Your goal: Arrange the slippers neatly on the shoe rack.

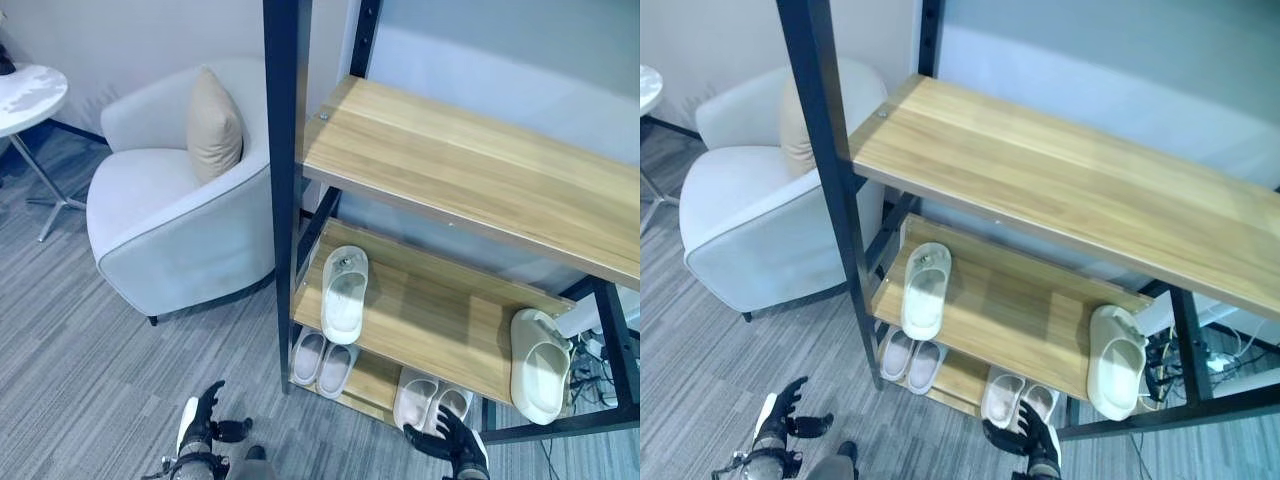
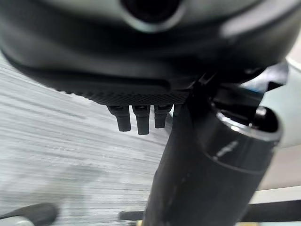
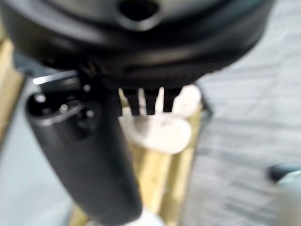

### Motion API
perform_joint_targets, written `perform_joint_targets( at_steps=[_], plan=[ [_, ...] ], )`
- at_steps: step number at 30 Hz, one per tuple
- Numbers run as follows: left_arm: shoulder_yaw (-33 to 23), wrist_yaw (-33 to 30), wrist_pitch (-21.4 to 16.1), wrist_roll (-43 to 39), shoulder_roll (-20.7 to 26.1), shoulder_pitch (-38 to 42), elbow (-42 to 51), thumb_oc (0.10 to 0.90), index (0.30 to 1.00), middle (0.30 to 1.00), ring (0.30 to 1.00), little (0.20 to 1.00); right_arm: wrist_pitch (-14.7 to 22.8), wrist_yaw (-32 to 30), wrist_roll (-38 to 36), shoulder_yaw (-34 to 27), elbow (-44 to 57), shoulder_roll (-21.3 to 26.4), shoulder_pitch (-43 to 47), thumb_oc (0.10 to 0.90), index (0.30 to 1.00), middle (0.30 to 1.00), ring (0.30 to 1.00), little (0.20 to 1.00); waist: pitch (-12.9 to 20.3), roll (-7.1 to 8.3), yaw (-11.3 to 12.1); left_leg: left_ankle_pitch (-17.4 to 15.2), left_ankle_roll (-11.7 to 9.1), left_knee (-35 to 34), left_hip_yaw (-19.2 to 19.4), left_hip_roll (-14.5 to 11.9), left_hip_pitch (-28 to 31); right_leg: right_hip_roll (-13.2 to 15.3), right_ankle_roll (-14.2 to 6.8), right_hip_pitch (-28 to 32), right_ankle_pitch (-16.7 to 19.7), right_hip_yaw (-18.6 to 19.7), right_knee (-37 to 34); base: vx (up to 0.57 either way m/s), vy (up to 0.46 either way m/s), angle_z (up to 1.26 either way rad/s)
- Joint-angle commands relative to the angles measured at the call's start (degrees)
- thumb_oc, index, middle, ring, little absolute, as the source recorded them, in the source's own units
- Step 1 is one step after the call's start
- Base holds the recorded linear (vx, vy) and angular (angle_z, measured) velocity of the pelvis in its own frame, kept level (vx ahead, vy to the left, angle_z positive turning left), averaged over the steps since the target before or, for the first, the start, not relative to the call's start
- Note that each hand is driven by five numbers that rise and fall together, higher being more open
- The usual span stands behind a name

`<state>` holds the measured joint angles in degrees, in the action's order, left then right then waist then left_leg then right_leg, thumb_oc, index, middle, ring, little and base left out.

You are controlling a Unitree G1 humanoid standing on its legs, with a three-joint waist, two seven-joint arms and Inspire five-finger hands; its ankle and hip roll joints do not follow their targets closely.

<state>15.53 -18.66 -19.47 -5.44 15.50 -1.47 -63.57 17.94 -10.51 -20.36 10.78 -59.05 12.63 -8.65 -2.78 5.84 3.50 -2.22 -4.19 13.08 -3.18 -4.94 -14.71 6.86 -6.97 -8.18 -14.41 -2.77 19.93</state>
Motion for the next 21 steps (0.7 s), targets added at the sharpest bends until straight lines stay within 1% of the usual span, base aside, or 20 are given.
perform_joint_targets(
  at_steps=[1, 2, 3, 4, 5, 6, 7, 8, 9, 10, 12, 13, 14, 15, 16, 17, 18, 19, 20, 21],
  plan=[
    [1.65, -0.16, -2.27, 2.19, -2.19, 1.19, 0.01, 0.800, 0.900, 0.900, 0.900, 0.900, 2.54, -4.19, -0.62, -2.84, -3.35, 1.66, -1.78, 0.800, 0.900, 0.900, 0.900, 0.900, 2.20, -2.88, 1.31, 7.20, -0.91, -14.16, -3.77, -2.18, 6.83, -4.23, -0.47, 2.79, 3.89, 0.26, -5.76, -0.08, -0.295, 0.39],
    [1.64, 0.15, -1.79, 1.28, -2.84, 1.30, -1.14, 0.800, 0.900, 0.900, 0.900, 0.900, 2.02, -4.37, -1.16, -2.31, -4.44, 1.03, -1.43, 0.800, 0.900, 0.900, 0.900, 0.900, 2.66, -2.86, 1.38, 7.98, -1.15, -15.47, -3.73, -2.82, 6.95, -4.92, -0.06, 3.17, 3.98, 0.88, -7.14, -0.11, -0.231, 0.52],
    [1.32, 0.37, -1.16, -0.11, -3.58, 1.83, -2.43, 0.800, 0.900, 0.900, 0.900, 0.900, 1.73, -4.71, -1.65, -2.04, -5.36, 0.71, -0.99, 0.800, 0.900, 0.900, 0.900, 0.900, 2.71, -3.00, 1.43, 9.52, -1.57, -15.74, -4.45, -3.20, 6.38, -5.63, 0.35, 3.79, 4.19, 0.93, -8.48, -0.17, -0.204, 0.34],
    [1.47, 0.57, -1.03, -1.01, -4.14, 2.57, -3.03, 0.800, 0.900, 0.900, 0.900, 0.900, 1.70, -4.98, -1.63, -1.96, -5.40, 1.09, -0.71, 0.800, 0.900, 0.900, 0.900, 0.900, 2.46, -3.13, 1.42, 10.50, -1.83, -15.12, -5.57, -2.83, 5.48, -6.00, 0.69, 4.27, 4.59, 1.02, -9.24, -0.21, -0.171, 0.20],
    [1.56, 0.80, -0.91, -1.56, -4.37, 3.23, -3.57, 0.800, 0.900, 0.900, 0.900, 0.900, 1.53, -5.08, -1.04, -1.83, -4.77, 1.50, -0.78, 0.800, 0.900, 0.900, 0.900, 0.900, 2.12, -3.02, 1.09, 10.16, -1.88, -14.56, -6.12, -2.06, 4.89, -6.06, 0.97, 4.34, 4.98, 0.92, -9.91, -0.26, -0.143, -0.06],
    [1.43, 1.34, -1.08, -2.51, -4.83, 3.50, -3.91, 0.800, 0.900, 0.900, 0.900, 0.900, 1.54, -5.24, -0.60, -1.66, -3.87, 1.97, -0.80, 0.800, 0.900, 0.900, 0.900, 0.900, 1.64, -2.58, 0.65, 8.58, -1.48, -13.34, -5.96, -0.83, 4.96, -5.82, 0.99, 4.22, 5.99, 0.85, -10.96, -0.17, -0.082, 0.04],
    [1.42, 1.35, -1.09, -2.52, -4.83, 3.51, -3.93, 0.800, 0.900, 0.900, 0.900, 0.900, 1.53, -5.25, -0.60, -1.66, -3.85, 1.97, -0.81, 0.800, 0.900, 0.900, 0.900, 0.900, 1.56, -2.58, 0.63, 8.47, -1.46, -13.20, -5.98, -0.80, 4.98, -5.80, 0.98, 4.33, 5.98, 0.83, -11.00, -0.18, -0.063, 0.06],
    [1.51, 1.79, -1.27, -3.01, -5.15, 3.73, -3.78, 0.800, 0.900, 0.900, 0.900, 0.900, 1.70, -5.33, -0.31, -1.53, -3.48, 2.28, -0.84, 0.800, 0.900, 0.900, 0.900, 0.900, 1.27, -2.29, 0.29, 7.09, -1.17, -11.57, -5.38, 0.28, 5.16, -5.33, 0.97, 4.31, 6.76, 0.43, -11.81, -0.18, -0.048, 0.06],
    [2.05, 2.85, -1.65, -3.78, -5.40, 4.08, -3.03, 0.800, 0.900, 0.900, 0.900, 0.900, 1.87, -5.46, -0.25, -1.45, -3.52, 2.35, -0.69, 0.800, 0.900, 0.900, 0.900, 0.900, 1.05, -1.68, -0.16, 4.42, -0.46, -9.63, -4.46, 2.07, 5.34, -4.59, 0.97, 4.35, 7.88, 0.16, -12.88, -0.29, -0.053, 0.10],
    [2.84, 4.50, -1.81, -4.82, -5.84, 3.98, -1.76, 0.800, 0.900, 0.900, 0.900, 0.900, 1.58, -5.09, -0.69, -1.34, -3.87, 2.23, -0.45, 0.800, 0.900, 0.900, 0.900, 0.900, 1.39, -1.30, -0.96, 1.20, 0.45, -6.87, -2.14, 4.37, 6.43, -3.72, 0.98, 4.14, 9.38, 0.09, -15.10, -0.23, -0.016, 0.11],
    [3.58, 5.72, -1.99, -5.06, -6.41, 3.54, -1.44, 0.800, 0.900, 0.900, 0.900, 0.900, 0.98, -4.40, -0.33, -0.57, -4.94, 1.98, -0.04, 0.800, 0.900, 0.900, 0.900, 0.900, 2.31, -1.91, -1.68, -1.66, 1.51, -6.94, -1.02, 6.58, 8.78, -3.76, 0.80, 4.27, 10.57, 0.79, -16.65, -0.09, 0.043, 0.11],
    [3.58, 5.73, -2.00, -5.07, -6.43, 3.53, -1.44, 0.800, 0.900, 0.900, 0.900, 0.900, 0.99, -4.40, -0.33, -0.57, -4.95, 2.00, -0.05, 0.800, 0.900, 0.900, 0.900, 0.900, 2.23, -1.95, -1.65, -1.75, 1.52, -6.91, -1.00, 6.54, 8.90, -3.80, 0.80, 4.40, 10.56, 0.81, -16.68, -0.04, 0.095, 0.12],
    [5.69, 6.73, -1.98, -4.67, -7.01, 3.56, -0.33, 0.800, 0.900, 0.900, 0.900, 0.900, 0.76, -4.24, 0.48, 0.16, -4.62, 1.83, 0.48, 0.800, 0.900, 0.900, 0.900, 0.900, 2.52, -3.06, -2.07, -2.04, 2.31, -8.51, -1.32, 7.54, 9.93, -4.12, 0.60, 4.30, 10.86, 1.48, -16.93, -0.03, 0.067, 0.14],
    [5.70, 6.73, -1.97, -4.68, -7.02, 3.56, -0.32, 0.800, 0.900, 0.900, 0.900, 0.900, 0.75, -4.25, 0.48, 0.14, -4.61, 1.83, 0.48, 0.800, 0.900, 0.900, 0.900, 0.900, 2.50, -3.07, -2.06, -2.04, 2.31, -8.54, -1.32, 7.54, 9.97, -4.12, 0.60, 4.33, 10.86, 1.47, -16.94, -0.06, 0.131, 0.19],
    [7.45, 7.23, -1.81, -3.03, -6.93, 3.49, 1.20, 0.800, 0.900, 0.900, 0.900, 0.900, 0.21, -3.85, 1.08, 0.72, -3.94, 1.45, 1.03, 0.800, 0.900, 0.900, 0.900, 0.900, 2.18, -3.48, -2.45, -2.14, 2.97, -9.21, -0.83, 8.44, 10.14, -3.85, 0.02, 3.79, 11.80, 2.08, -16.11, -0.04, 0.106, 0.16],
    [7.94, 7.49, -1.74, -2.65, -6.77, 3.66, 1.65, 0.800, 0.900, 0.900, 0.900, 0.900, -0.01, -3.63, 1.37, 0.97, -3.65, 1.28, 1.40, 0.800, 0.900, 0.900, 0.900, 0.900, 1.99, -3.90, -2.52, -1.97, 3.28, -10.18, -0.15, 8.57, 10.62, -3.95, -0.43, 3.41, 11.92, 2.63, -15.65, -0.04, 0.106, 0.04],
    [7.94, 7.50, -1.73, -2.65, -6.77, 3.67, 1.66, 0.800, 0.900, 0.900, 0.900, 0.900, -0.02, -3.64, 1.37, 0.96, -3.64, 1.28, 1.40, 0.800, 0.900, 0.900, 0.900, 0.900, 1.94, -3.90, -2.43, -1.96, 3.29, -10.25, -0.07, 8.55, 10.72, -3.96, -0.44, 3.43, 11.91, 2.72, -15.62, -0.06, 0.131, -0.29],
    [8.78, 7.20, -1.92, -1.56, -6.36, 4.07, 2.49, 0.800, 0.900, 0.900, 0.900, 0.900, -0.41, -3.43, 2.30, 1.61, -2.65, 0.77, 2.16, 0.800, 0.900, 0.900, 0.900, 0.900, 1.04, -4.95, -2.70, -1.49, 3.80, -11.58, 1.93, 8.22, 11.23, -3.59, -1.72, 1.30, 12.17, 2.76, -13.18, -0.11, 0.109, -0.65],
    [8.50, 6.82, -1.89, -1.38, -5.97, 4.57, 3.07, 0.800, 0.900, 0.900, 0.900, 0.900, -0.48, -3.50, 2.89, 1.92, -2.28, 0.65, 2.77, 0.800, 0.900, 0.900, 0.900, 0.900, 0.47, -5.60, -2.50, -1.26, 3.91, -11.97, 3.33, 7.57, 11.16, -2.89, -2.46, -0.42, 12.25, 1.96, -11.04, -0.16, 0.109, -0.81],
    [8.42, 6.64, -1.84, -1.20, -5.48, 5.04, 3.41, 0.800, 0.900, 0.900, 0.900, 0.900, -0.52, -3.49, 3.28, 2.20, -2.05, 0.55, 3.30, 0.800, 0.900, 0.900, 0.900, 0.900, 0.20, -6.22, -2.47, -0.98, 3.86, -12.32, 4.23, 6.74, 11.23, -1.70, -3.02, -1.40, 12.40, 0.07, -9.77, -0.14, 0.015, -0.93]
  ],
)
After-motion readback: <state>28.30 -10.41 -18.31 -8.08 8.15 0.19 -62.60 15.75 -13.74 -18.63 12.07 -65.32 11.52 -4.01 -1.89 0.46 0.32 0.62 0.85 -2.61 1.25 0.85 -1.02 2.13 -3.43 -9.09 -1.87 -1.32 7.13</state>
